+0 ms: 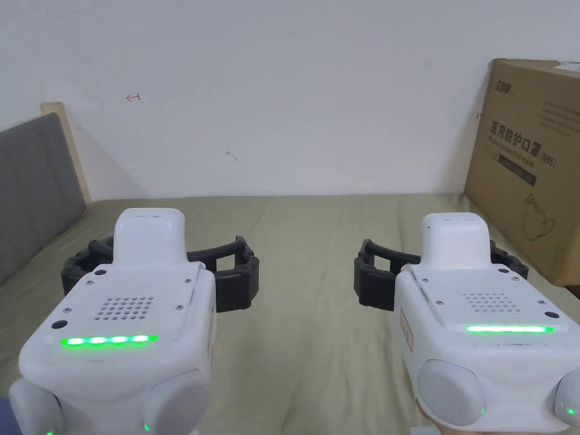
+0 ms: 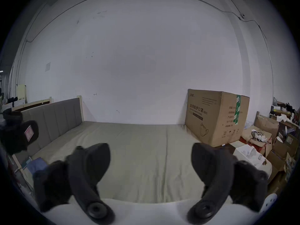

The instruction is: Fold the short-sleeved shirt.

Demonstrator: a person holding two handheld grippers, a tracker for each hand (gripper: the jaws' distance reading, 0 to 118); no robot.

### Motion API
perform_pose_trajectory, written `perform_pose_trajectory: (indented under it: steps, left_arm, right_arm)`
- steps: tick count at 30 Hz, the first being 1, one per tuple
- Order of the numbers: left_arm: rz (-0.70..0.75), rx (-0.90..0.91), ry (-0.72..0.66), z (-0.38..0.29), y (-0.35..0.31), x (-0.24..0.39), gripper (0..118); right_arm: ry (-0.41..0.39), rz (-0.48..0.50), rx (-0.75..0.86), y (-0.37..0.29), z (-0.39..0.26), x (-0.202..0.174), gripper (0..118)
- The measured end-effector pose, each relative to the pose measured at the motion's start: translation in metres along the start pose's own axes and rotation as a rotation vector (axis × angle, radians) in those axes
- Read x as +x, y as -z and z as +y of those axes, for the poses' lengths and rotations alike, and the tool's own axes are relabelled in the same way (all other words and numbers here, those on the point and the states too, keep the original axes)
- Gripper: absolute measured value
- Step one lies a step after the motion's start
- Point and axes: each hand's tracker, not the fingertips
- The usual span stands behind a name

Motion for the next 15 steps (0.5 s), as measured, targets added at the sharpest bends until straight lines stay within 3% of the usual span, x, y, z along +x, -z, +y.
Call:
perform_pose_trajectory:
  steps: [4, 15]
  left_arm:
    - [0.011, -0.019, 0.021, -0.0005, 0.0010, 0.0013, 118]
    - [-0.048, -0.081, 0.013, -0.0044, 0.0033, 0.0064, 118]
  right_arm:
    - [-0.033, 0.006, 0.006, 0.0008, -0.0003, -0.0034, 114]
    - [-0.015, 0.001, 0.026, -0.0031, 0.0018, -0.0003, 114]
